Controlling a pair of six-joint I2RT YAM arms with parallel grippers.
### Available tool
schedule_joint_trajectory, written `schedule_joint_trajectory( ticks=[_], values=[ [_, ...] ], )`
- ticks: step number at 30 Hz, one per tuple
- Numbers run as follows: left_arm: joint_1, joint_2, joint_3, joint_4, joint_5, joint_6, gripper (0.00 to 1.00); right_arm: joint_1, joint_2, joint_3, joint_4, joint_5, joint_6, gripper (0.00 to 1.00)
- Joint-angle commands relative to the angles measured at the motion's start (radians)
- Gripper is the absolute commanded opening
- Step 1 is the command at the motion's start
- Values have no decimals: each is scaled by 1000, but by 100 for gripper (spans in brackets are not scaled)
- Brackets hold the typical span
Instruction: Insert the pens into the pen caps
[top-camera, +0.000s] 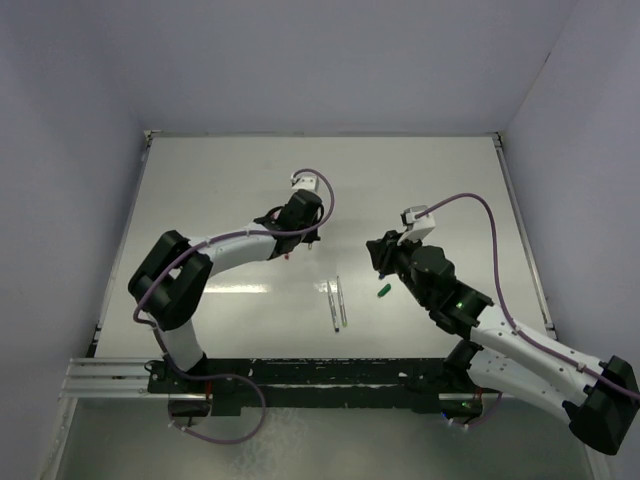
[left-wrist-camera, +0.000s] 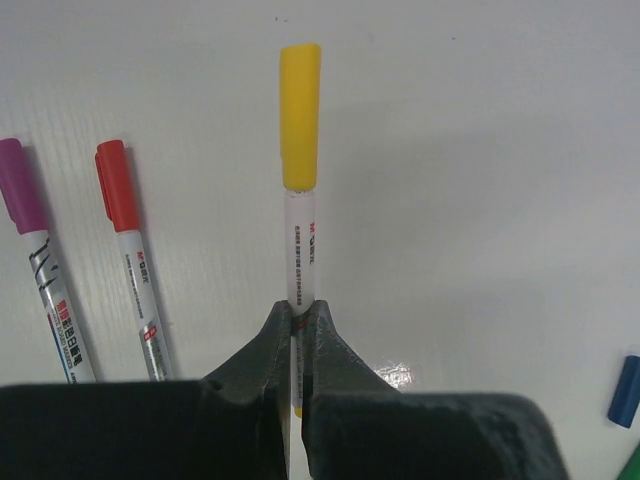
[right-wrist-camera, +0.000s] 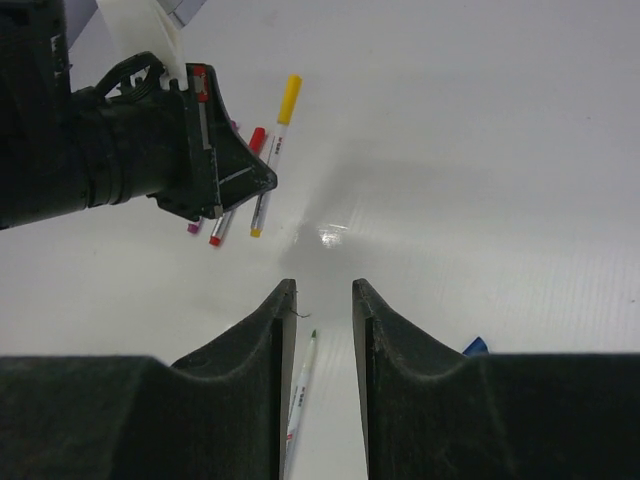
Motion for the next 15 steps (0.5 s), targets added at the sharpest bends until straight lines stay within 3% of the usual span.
schedule_joint_trajectory(
  ticks=[1, 15],
  values=[
    [16, 53, 91, -74, -21, -32, 0, 1, -5, 4, 15, 28, -2, 32],
    [33, 147, 131, -152, -66, -71, 0, 0, 41, 6, 46, 11, -1, 32]
  ],
)
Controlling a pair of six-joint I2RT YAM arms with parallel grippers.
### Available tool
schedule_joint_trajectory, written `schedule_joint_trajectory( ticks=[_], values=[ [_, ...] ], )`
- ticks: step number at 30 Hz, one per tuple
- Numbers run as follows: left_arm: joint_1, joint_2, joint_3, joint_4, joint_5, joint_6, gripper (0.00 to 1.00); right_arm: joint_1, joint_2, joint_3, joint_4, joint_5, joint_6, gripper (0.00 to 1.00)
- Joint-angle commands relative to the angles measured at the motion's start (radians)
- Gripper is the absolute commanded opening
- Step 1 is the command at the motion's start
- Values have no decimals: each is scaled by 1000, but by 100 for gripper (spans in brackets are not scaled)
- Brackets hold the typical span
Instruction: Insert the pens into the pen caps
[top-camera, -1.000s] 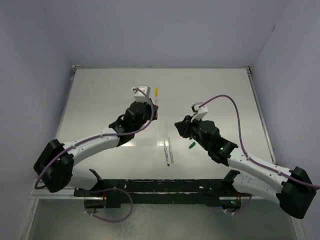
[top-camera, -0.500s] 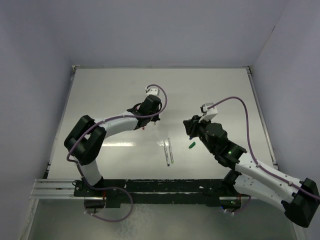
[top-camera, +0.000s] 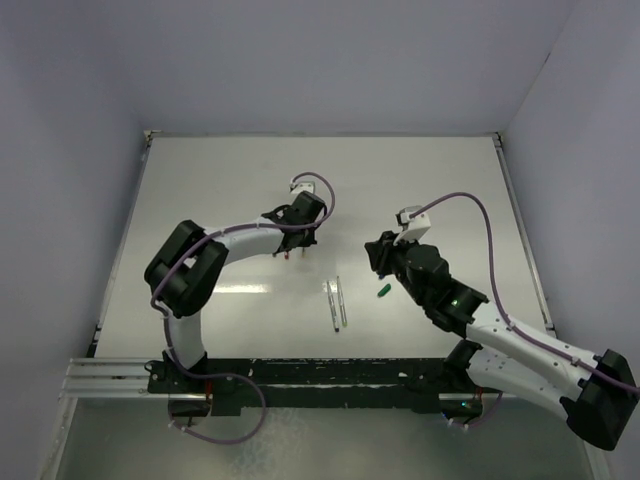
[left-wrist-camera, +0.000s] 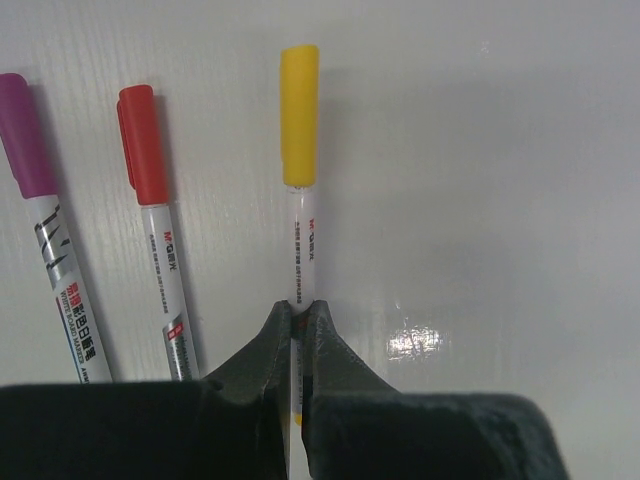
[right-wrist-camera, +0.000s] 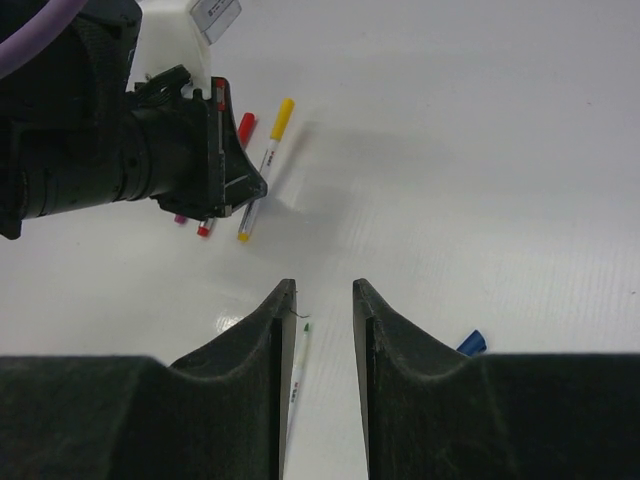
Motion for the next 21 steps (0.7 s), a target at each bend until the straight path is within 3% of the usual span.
schedule_joint_trajectory(
  ticks=[1, 8, 21],
  values=[
    [6, 19, 53, -30, -43, -28, 0, 1, 5, 6, 49, 5, -2, 31],
    [9, 67, 92, -101, -80, -53, 0, 0, 21, 6, 57, 2, -3, 29],
    [10, 58, 100, -114, -77, -58, 25, 0, 29, 6, 68, 5, -9, 28]
  ],
)
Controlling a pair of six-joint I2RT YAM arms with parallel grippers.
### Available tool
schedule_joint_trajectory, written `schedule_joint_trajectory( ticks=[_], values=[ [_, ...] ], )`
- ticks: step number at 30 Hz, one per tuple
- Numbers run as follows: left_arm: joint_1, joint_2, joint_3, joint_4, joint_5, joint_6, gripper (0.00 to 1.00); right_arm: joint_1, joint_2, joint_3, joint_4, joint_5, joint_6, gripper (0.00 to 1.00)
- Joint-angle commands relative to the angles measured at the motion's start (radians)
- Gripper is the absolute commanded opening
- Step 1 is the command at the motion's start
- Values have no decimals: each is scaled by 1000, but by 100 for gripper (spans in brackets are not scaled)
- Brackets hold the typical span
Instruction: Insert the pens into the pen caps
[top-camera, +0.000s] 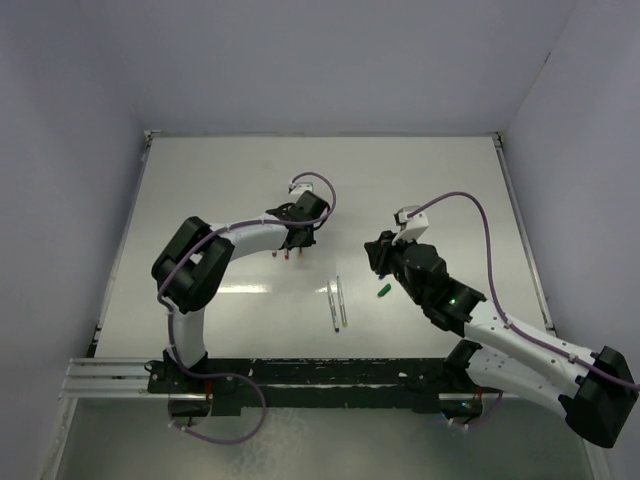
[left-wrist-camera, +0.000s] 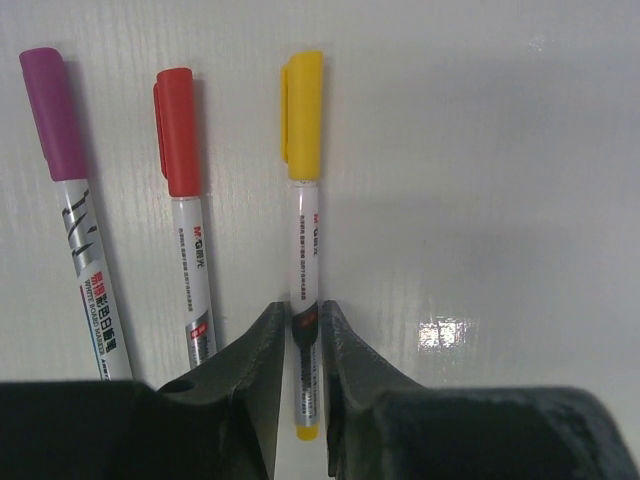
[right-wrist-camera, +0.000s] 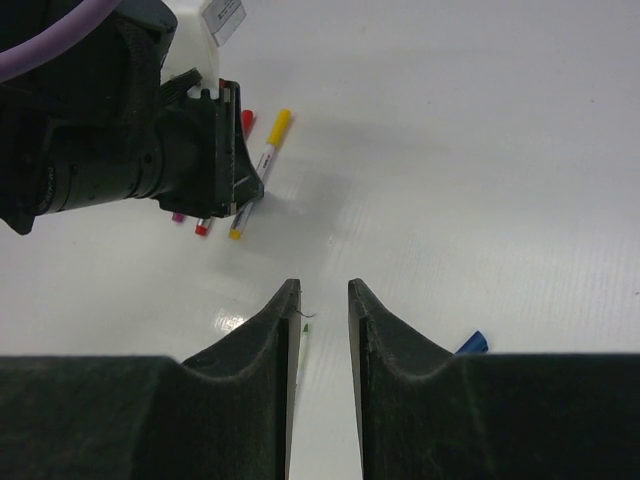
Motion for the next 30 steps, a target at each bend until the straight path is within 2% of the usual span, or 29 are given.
schedule_joint_trajectory(
  ticks=[1, 8, 15, 20, 27, 30],
  values=[
    [9, -2, 37, -8, -12, -6, 26, 1, 4, 7, 56, 6, -10, 28],
    [8, -37, 62, -14, -6, 18, 29, 0, -4, 6, 56, 7, -16, 26],
    [5, -148, 44, -5, 47, 42, 31, 0, -10, 14, 41, 17, -22, 27],
    [-6, -220, -9, -20, 101, 42, 33, 0, -12, 20, 11, 103, -7, 47],
    [-129, -296, -134, -59, 93, 12, 33, -10, 50, 82, -180, 302, 134, 53],
    [-208, -310, -162, -96, 88, -13, 33, -18, 75, 91, -225, 342, 183, 61]
  ],
)
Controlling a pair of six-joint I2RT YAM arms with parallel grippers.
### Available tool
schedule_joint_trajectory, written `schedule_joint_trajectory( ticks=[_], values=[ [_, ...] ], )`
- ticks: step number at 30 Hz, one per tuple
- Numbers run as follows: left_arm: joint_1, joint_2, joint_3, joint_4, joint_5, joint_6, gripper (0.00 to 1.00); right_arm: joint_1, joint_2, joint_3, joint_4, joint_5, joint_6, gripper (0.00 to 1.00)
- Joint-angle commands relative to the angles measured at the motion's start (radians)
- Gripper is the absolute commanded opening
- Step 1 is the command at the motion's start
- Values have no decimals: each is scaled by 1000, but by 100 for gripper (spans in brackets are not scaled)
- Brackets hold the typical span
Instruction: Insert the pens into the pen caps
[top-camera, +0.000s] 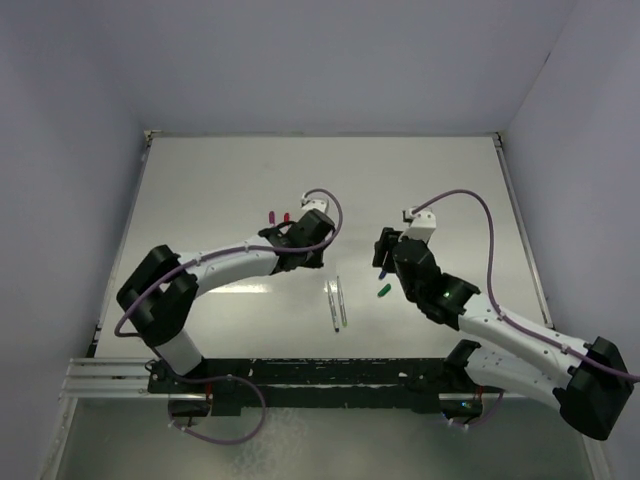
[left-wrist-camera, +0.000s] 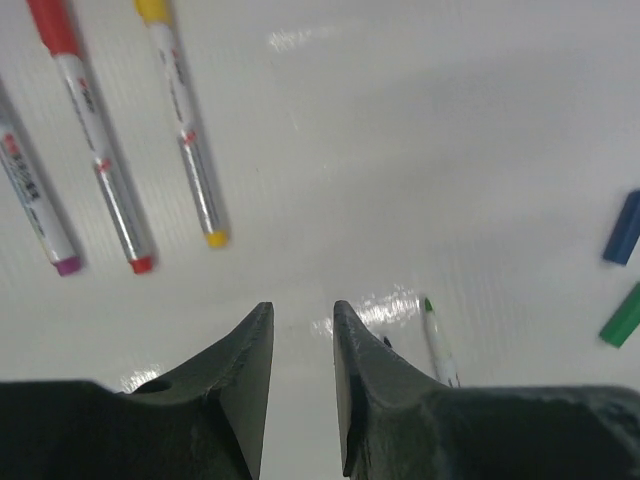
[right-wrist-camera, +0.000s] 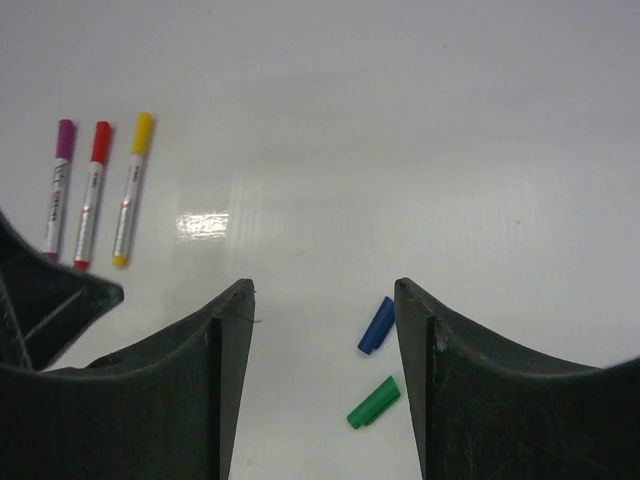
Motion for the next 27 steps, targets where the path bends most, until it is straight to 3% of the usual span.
schedule_joint_trajectory(
  ticks=[1, 8, 18, 27],
  values=[
    [-103, -47, -44, -58, 11, -45, 33, -13, 22, 50, -84, 123, 95, 65],
    [-199, -98, -86, -118, 23, -126, 34, -23, -2, 21, -72, 140, 90, 67],
    [-235, -59, -87, -74, 72, -165, 50, -22, -32, -23, -54, 100, 110, 66],
    [-249, 0, -60, -65, 82, -175, 53, -23, -56, -47, -35, 89, 113, 66]
  ],
)
